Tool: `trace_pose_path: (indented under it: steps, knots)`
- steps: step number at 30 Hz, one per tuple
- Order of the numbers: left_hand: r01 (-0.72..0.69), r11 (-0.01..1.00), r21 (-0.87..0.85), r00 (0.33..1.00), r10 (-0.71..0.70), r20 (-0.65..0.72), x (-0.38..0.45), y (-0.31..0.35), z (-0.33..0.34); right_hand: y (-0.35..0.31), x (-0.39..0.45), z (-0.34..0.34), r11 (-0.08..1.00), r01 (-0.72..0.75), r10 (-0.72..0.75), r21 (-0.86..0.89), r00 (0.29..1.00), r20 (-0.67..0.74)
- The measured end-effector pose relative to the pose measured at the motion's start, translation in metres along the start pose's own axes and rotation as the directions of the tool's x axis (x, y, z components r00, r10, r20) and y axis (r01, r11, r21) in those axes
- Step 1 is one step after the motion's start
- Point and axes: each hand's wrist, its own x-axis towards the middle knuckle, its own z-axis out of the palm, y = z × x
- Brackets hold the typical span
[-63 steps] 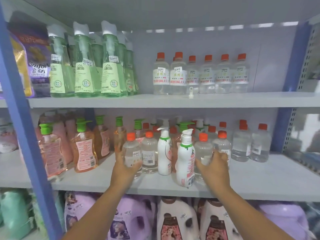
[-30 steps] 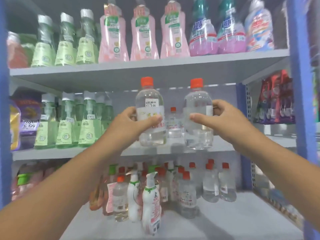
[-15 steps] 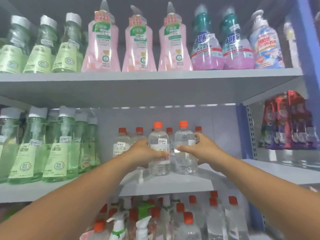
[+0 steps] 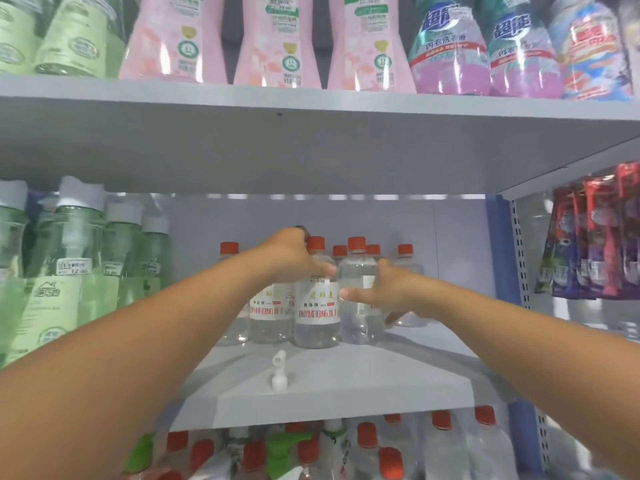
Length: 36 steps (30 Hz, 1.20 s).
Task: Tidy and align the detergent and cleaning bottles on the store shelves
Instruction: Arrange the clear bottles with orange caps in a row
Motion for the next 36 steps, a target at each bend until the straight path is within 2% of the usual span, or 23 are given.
trace_pose_path:
  steps: [2, 3, 6, 8, 10, 15, 20, 22, 25, 27, 30, 34, 36]
  knots:
    - [-0.021, 0.998, 0.064, 1.000, 0.022, -0.004, 0.006, -0.001, 0.002, -0.005, 0.007, -0.006, 0.993, 0.001, 0.002, -0.118, 1.000, 0.026]
    - [-0.030, 0.995, 0.093, 1.000, 0.031, -0.007, 0.009, -0.002, 0.003, -0.007, 0.011, -0.012, 0.992, 0.026, -0.023, -0.122, 0.999, 0.033]
    - [-0.040, 0.986, 0.162, 0.999, 0.039, 0.010, 0.018, -0.006, 0.003, -0.013, 0.025, -0.035, 0.988, 0.149, -0.150, 0.027, 0.988, 0.034]
    - [-0.033, 0.984, 0.175, 0.999, 0.032, 0.007, 0.023, -0.008, 0.004, -0.015, 0.031, -0.045, 0.982, 0.151, -0.160, 0.112, 0.984, 0.080]
    - [-0.043, 0.977, 0.208, 0.999, 0.047, -0.010, 0.027, -0.009, 0.007, -0.014, 0.035, -0.046, 0.985, 0.138, -0.150, 0.104, 0.983, 0.109]
    - [-0.050, 0.965, 0.257, 0.996, 0.066, -0.054, 0.035, -0.012, 0.014, -0.018, 0.039, -0.025, 0.987, 0.133, -0.138, -0.085, 0.988, -0.063]
    - [-0.096, 0.938, 0.333, 0.989, 0.127, -0.073, 0.036, -0.017, 0.021, -0.015, 0.047, -0.010, 0.985, 0.130, -0.146, -0.115, 0.978, -0.147]
    - [-0.102, 0.941, 0.321, 0.986, 0.138, -0.089, 0.036, -0.020, 0.022, -0.009, 0.048, -0.010, 0.985, 0.162, -0.168, -0.065, 0.979, -0.114]
    - [-0.096, 0.973, 0.208, 0.991, 0.113, -0.074, 0.036, -0.023, 0.020, 0.001, 0.049, -0.017, 0.986, 0.155, -0.154, 0.054, 0.988, -0.029]
    - [-0.099, 0.983, 0.157, 0.992, 0.109, -0.061, 0.036, -0.024, 0.020, 0.004, 0.052, -0.018, 0.984, 0.160, -0.159, 0.081, 0.987, -0.023]
    - [-0.103, 0.986, 0.130, 0.991, 0.113, -0.076, 0.034, -0.024, 0.018, 0.001, 0.053, -0.011, 0.982, 0.183, -0.179, 0.037, 0.980, -0.090]
    - [-0.100, 0.990, 0.100, 0.989, 0.110, -0.101, 0.030, -0.025, 0.019, -0.002, 0.050, -0.002, 0.980, 0.168, -0.185, -0.110, 0.967, -0.177]
    - [-0.100, 0.991, 0.088, 0.987, 0.110, -0.115, 0.028, -0.025, 0.020, 0.000, 0.049, -0.004, 0.982, 0.180, -0.187, -0.059, 0.969, -0.163]
